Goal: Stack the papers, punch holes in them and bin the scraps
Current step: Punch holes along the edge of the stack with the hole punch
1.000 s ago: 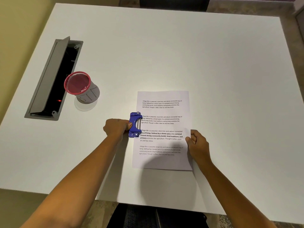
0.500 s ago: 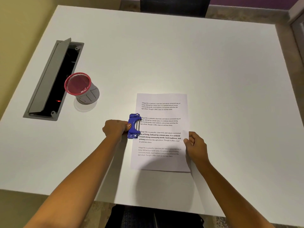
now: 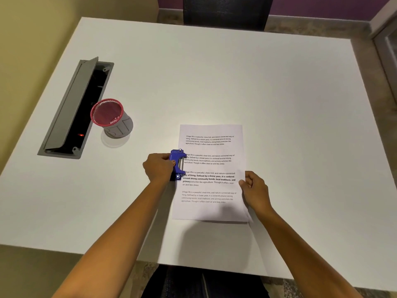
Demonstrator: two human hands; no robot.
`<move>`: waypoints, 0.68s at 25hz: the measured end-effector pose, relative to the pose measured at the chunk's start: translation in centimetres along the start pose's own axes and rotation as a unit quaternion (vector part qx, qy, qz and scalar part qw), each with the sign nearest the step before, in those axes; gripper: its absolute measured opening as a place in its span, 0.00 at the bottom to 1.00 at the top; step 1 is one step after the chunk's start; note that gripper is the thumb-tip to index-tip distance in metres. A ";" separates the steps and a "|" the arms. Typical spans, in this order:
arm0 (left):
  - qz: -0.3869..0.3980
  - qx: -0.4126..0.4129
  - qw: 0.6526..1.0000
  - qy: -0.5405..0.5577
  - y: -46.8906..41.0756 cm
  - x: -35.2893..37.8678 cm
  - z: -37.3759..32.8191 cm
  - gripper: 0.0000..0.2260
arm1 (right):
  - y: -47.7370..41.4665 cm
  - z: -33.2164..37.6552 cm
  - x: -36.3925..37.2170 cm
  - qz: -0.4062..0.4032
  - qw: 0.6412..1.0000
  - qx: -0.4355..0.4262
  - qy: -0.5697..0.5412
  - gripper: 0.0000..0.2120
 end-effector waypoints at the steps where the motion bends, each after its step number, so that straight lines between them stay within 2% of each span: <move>1: -0.012 0.018 1.000 -0.015 0.4 0.1 -0.2 0.12 | -0.1 0.0 -0.1 0.000 1.000 0.003 0.001 0.08; 5: -0.042 0.066 0.996 -0.053 1.4 0.4 -0.4 0.12 | -0.3 0.2 -0.5 -0.010 1.000 0.016 0.003 0.10; 17: -0.022 0.073 0.997 -0.021 1.6 0.3 0.1 0.12 | 1.0 -1.3 -7.0 -0.063 0.997 0.023 -0.049 0.10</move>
Point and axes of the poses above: each hand's wrist, its own y-axis away from the middle knuckle, its own x-axis out of the palm, z = x × y, the point moved 2 cm from there along -y, towards the middle knuckle, and after that the axes turned 15 degrees about -y, right-handed, at the moved point
